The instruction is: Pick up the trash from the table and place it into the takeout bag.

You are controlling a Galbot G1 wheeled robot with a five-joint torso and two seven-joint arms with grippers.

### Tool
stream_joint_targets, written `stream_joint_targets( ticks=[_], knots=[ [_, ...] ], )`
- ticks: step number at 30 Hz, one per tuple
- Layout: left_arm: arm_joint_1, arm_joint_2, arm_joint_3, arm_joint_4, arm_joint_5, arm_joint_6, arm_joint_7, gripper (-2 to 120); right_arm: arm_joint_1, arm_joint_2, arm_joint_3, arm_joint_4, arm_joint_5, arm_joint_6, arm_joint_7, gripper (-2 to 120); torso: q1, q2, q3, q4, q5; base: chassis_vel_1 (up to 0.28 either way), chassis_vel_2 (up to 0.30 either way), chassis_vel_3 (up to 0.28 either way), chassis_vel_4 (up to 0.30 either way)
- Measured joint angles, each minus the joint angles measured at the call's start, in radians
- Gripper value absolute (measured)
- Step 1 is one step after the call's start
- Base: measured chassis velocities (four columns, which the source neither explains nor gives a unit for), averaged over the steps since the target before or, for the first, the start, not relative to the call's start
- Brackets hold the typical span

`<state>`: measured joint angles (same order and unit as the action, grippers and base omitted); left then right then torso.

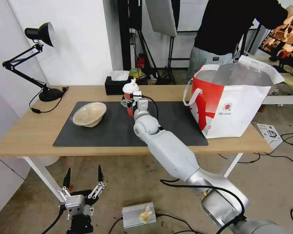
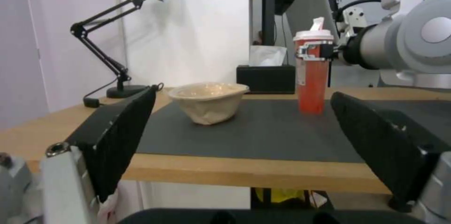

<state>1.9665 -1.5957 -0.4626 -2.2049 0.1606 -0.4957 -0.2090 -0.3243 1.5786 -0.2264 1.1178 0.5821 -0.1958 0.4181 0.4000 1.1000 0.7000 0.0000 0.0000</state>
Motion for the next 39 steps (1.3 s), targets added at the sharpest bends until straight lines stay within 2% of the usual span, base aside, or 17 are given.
stream_joint_targets(
  ticks=[22,33,37,39],
  knots=[
    [0.015,0.0,-0.002,0.0,0.008,0.003,0.004,100,0.038,0.002,-0.004,-0.067,0.026,0.023,-0.035,100,0.0,0.0,0.0,0.0,0.0,0.0,0.0,0.0,0.0],
    [0.01,0.0,0.001,0.01,0.012,0.003,0.005,100,0.062,0.002,-0.016,-0.124,0.041,0.049,-0.104,100,0.0,0.0,0.0,0.0,0.0,0.0,0.0,0.0,0.0],
    [0.009,0.0,0.001,0.01,0.012,0.003,0.005,100,0.062,0.002,-0.022,-0.128,0.05,0.051,-0.119,89,0.0,0.0,0.0,0.0,0.0,0.0,0.0,0.0,0.0],
    [0.007,0.0,0.001,0.01,0.012,0.003,0.005,100,0.062,0.003,-0.026,-0.129,0.053,0.054,-0.127,80,0.0,0.0,0.0,0.0,0.0,0.0,0.0,0.0,0.0]
  ],
)
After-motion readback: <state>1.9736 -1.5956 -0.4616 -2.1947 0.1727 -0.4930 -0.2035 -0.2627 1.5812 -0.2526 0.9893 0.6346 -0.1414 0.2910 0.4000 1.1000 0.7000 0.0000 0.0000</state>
